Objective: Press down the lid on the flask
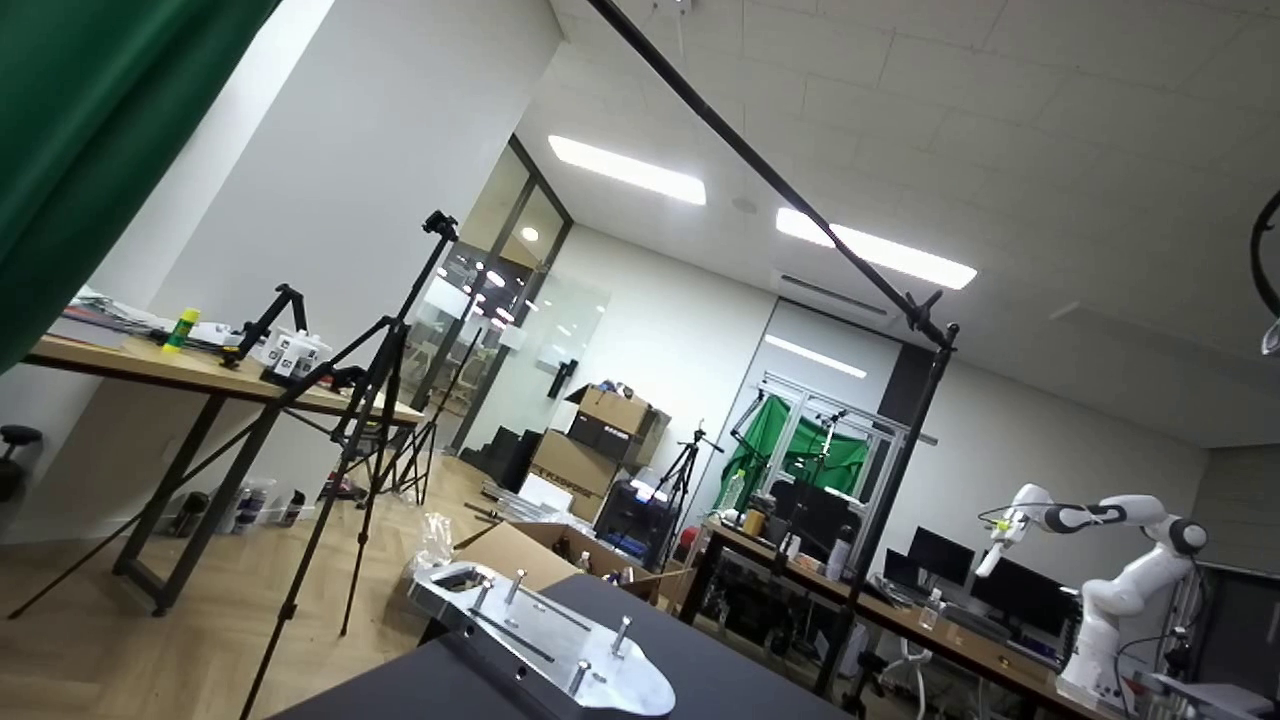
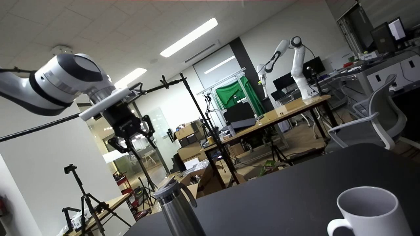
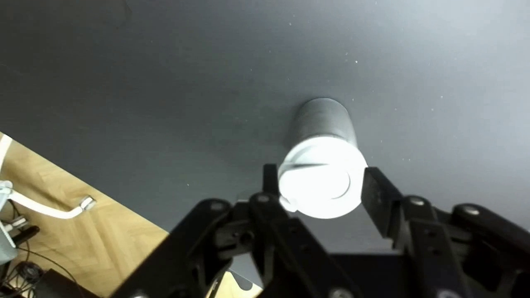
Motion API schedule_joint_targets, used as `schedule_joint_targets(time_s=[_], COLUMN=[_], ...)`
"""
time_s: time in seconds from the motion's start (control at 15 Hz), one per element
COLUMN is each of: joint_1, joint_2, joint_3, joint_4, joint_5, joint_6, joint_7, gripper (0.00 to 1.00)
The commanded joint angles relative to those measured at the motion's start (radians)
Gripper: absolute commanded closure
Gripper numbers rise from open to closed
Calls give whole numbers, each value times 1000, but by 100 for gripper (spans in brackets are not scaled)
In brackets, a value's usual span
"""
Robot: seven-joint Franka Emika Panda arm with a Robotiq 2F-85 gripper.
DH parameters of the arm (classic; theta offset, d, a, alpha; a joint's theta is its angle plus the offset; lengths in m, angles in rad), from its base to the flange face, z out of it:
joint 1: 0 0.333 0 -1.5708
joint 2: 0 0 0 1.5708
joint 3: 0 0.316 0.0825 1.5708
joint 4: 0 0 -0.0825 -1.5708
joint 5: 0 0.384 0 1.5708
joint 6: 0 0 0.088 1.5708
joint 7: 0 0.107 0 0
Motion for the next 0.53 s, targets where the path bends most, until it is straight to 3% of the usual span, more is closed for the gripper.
schedule_joint_targets(time_s=[0.0, 0.07, 0.27, 0.47], joint_1=[-18, -6, -15, -15], joint_2=[-68, -33, -54, -54], joint_3=[-18, -15, -24, -23], joint_4=[-18, -5, -7, -10], joint_5=[-42, -18, -28, -28], joint_6=[-109, -62, -99, -100], joint_7=[38, 3, 3, 4], gripper=[13, 32, 13, 13])
